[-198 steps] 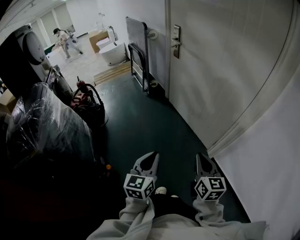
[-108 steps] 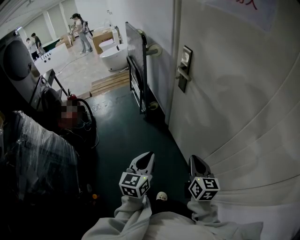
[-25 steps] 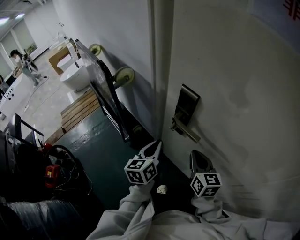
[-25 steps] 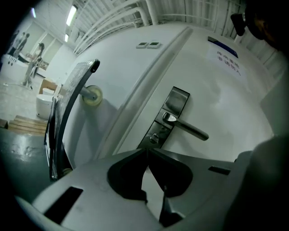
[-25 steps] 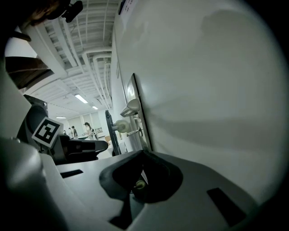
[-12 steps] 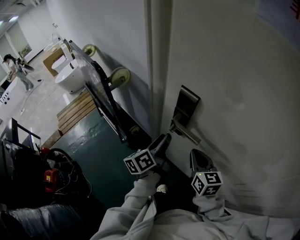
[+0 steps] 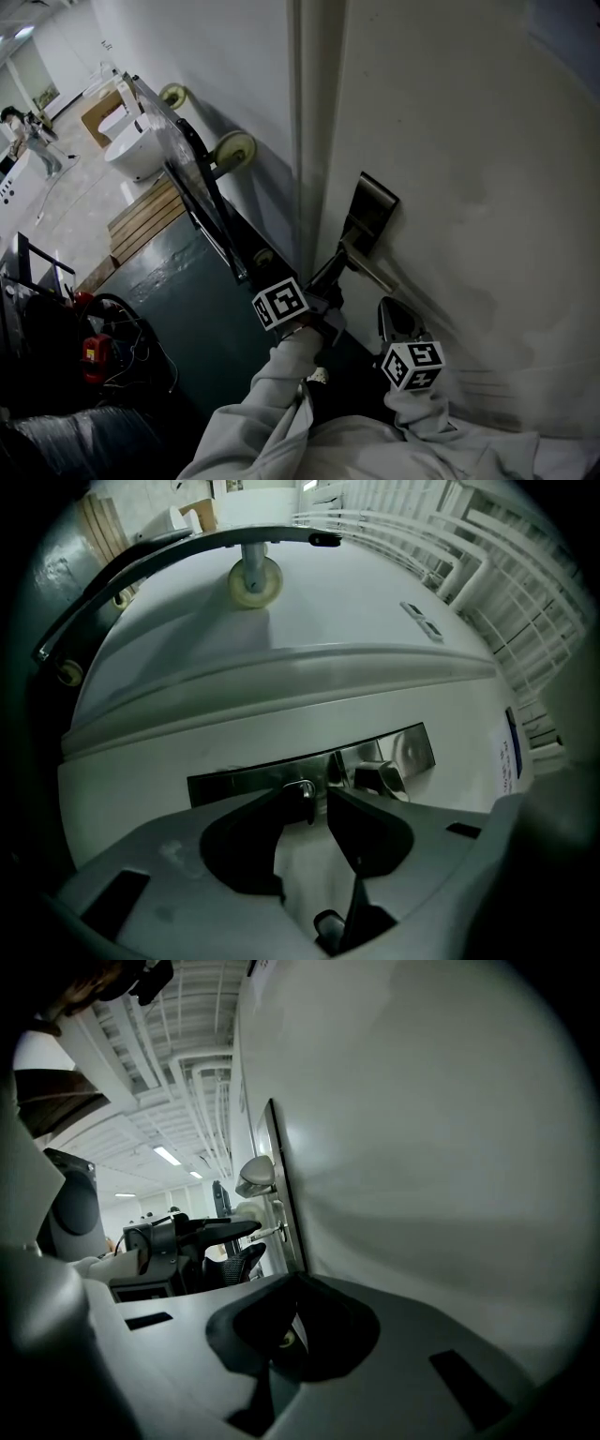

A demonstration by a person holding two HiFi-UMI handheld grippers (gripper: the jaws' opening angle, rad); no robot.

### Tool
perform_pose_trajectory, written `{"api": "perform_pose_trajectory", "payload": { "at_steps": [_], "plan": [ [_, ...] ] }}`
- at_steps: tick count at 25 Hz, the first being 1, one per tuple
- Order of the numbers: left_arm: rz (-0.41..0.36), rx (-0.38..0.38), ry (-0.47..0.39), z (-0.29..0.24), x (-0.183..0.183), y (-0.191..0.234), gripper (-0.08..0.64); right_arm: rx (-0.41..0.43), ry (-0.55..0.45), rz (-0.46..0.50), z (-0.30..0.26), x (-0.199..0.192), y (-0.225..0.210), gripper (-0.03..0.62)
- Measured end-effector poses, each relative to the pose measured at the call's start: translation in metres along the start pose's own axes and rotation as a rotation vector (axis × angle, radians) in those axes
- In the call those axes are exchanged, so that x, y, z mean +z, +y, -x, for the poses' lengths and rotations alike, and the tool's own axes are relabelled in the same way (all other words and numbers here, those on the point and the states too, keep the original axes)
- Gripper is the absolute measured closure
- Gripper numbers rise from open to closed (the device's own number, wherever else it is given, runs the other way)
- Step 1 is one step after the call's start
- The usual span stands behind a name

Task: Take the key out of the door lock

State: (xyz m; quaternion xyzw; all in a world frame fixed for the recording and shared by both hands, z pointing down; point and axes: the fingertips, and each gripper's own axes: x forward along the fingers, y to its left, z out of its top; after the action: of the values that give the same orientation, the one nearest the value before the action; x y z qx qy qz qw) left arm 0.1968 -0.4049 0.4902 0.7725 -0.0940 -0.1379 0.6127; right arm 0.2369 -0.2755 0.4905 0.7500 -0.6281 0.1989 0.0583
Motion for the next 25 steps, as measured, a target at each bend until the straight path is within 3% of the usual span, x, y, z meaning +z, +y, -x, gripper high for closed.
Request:
{"api": "perform_pose_trajectory", "payload": {
  "at_steps": [11,25],
  "plan": [
    [0.075,-0.030,0.015,-0.0092,-0.0001,-0.0004,0.526,0.020,0.004,0.006,-0.0049,0.0031,-0.0038,0.540],
    [0.103,-0.022,0.020,-0.0097,-0.0001,0.0003,0.532,0.042,0.007,0.013,-0.0076,0.0032,-0.0063,0.540]
  ]
}}
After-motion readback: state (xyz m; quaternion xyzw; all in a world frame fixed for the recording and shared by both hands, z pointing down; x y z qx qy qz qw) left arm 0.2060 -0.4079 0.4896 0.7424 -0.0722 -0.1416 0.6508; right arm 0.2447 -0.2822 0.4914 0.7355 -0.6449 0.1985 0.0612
